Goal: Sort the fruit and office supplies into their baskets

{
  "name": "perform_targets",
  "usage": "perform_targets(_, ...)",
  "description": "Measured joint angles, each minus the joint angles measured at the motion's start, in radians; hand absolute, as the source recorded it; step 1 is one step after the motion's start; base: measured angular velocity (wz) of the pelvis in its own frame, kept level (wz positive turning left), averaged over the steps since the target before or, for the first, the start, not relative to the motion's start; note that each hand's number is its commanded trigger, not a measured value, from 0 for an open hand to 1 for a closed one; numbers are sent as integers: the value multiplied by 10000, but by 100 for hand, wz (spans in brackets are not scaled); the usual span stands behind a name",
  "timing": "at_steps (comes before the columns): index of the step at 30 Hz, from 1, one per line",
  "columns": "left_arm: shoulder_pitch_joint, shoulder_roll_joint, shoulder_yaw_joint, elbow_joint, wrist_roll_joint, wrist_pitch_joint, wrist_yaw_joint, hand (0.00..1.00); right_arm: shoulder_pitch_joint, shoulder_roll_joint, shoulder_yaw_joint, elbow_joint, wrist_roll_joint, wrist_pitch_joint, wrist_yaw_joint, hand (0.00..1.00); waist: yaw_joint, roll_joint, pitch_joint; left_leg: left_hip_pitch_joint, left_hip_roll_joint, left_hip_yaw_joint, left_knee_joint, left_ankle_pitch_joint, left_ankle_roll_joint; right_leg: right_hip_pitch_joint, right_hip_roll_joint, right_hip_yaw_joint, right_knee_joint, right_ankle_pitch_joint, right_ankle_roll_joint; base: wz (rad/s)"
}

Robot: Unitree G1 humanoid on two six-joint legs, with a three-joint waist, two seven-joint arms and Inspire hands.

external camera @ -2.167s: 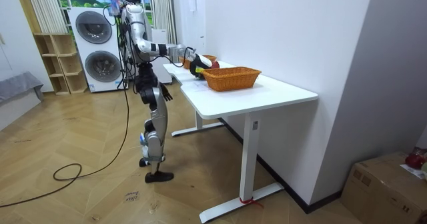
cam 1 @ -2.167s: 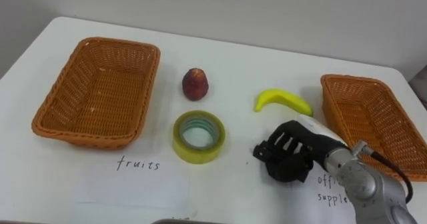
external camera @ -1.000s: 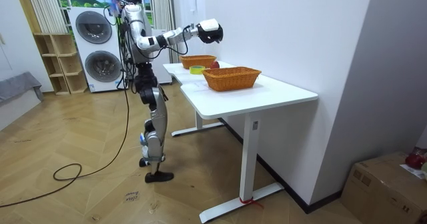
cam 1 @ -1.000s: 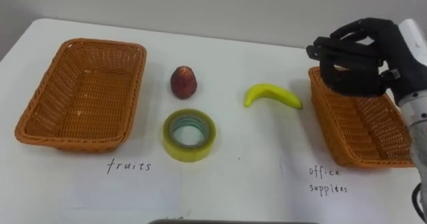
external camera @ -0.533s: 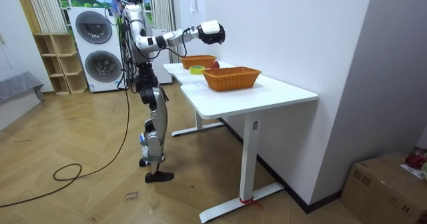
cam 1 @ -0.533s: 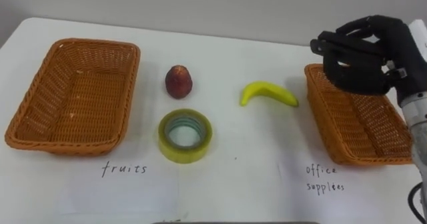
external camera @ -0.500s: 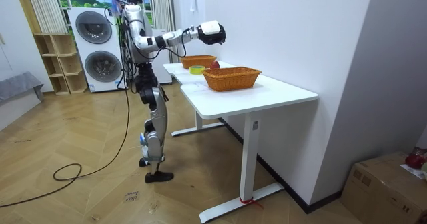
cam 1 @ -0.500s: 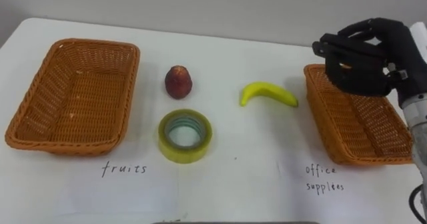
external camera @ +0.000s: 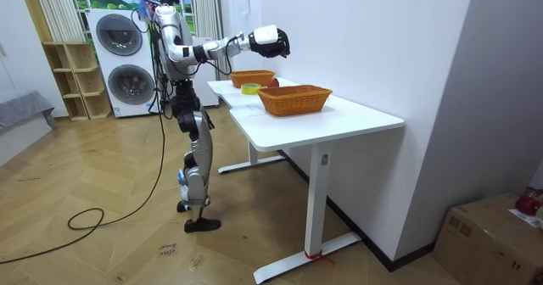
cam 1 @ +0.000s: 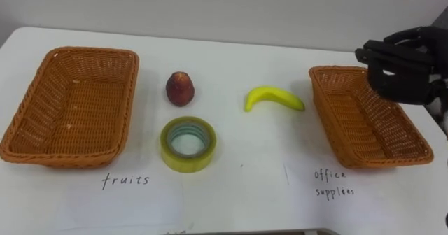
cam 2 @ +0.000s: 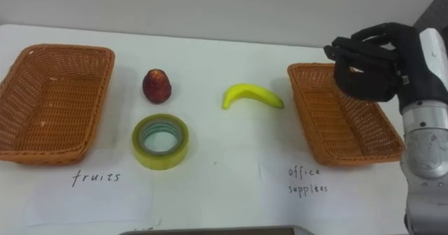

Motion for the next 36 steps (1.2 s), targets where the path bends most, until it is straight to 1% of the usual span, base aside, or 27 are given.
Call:
perform_targets(2, 13, 0, 0, 0, 2, 0, 0, 0, 6, 0, -1, 101, 1, 0, -15, 100, -15, 16, 9, -19, 2, 3, -10, 0, 0, -29, 4, 3, -2, 0, 0, 0)
perform_targets(4, 11, 0, -3, -7, 4, 1, 5, 0, 7, 0, -2, 364, -4, 0, -56, 100, -20, 43, -2, -22, 5, 7, -18, 0, 0, -47, 7, 5, -2, 0, 0, 0)
perform_targets(6, 14, 0, -5, -7, 4, 3, 24, 0, 40, 1, -1, 463, -1, 2, -58, 100, -19, 63, 3, -34, 5, 8, -25, 0, 0, -59, 6, 8, -8, 0, 0, 0)
perform_targets(9, -14, 0, -3, -42, 4, 29, 41, 0, 48, 1, -1, 590, -39, 9, -105, 100, -39, 105, -17, -36, 5, 8, -35, 0, 0, -71, -3, 12, -10, 0, 0, 0)
perform_targets(11, -3, -2, -4, -131, 17, 36, 43, 0, 47, 1, -1, 780, -59, 25, -159, 100, -33, 98, -23, -35, 7, 9, -36, 0, 0, -70, -43, 20, -10, 0, 0, 0)
perform_targets(17, -23, -2, -7, -136, 14, 99, 81, 0, 48, 4, 7, 1403, -26, 79, -157, 100, 14, 99, -52, 23, 0, 52, -12, 1, 1, -68, -39, 131, 2, 0, 0, -2)
perform_targets(20, -46, 0, -22, -129, 5, 100, 93, 0, 79, 5, 23, 1652, -17, 80, -157, 100, 27, 100, -52, 27, -3, 90, 8, 1, 1, -61, -28, 165, 12, 0, 0, -4)
perform_targets(27, -18, -1, -33, -115, 8, 103, 76, 0, 510, 6, 232, 1722, -364, 80, -125, 100, 79, 101, -48, 55, 20, 233, -16, -2, -3, -69, 55, 250, 28, 10, -14, -5)
perform_targets(30, -35, 7, -30, -115, 1, 103, 69, 0, 516, 6, 398, 1724, -360, 79, -100, 100, 54, 101, -46, 63, 24, 240, -22, -2, -3, -67, 60, 262, 27, 11, -15, -1)
perform_targets(36, -68, 28, -31, -122, 1, 103, 56, 0, 515, 6, 400, 2019, -359, 80, 72, 100, 70, 74, -34, 93, 25, 242, -43, -2, -3, -55, 62, 288, 19, 10, -15, 0)
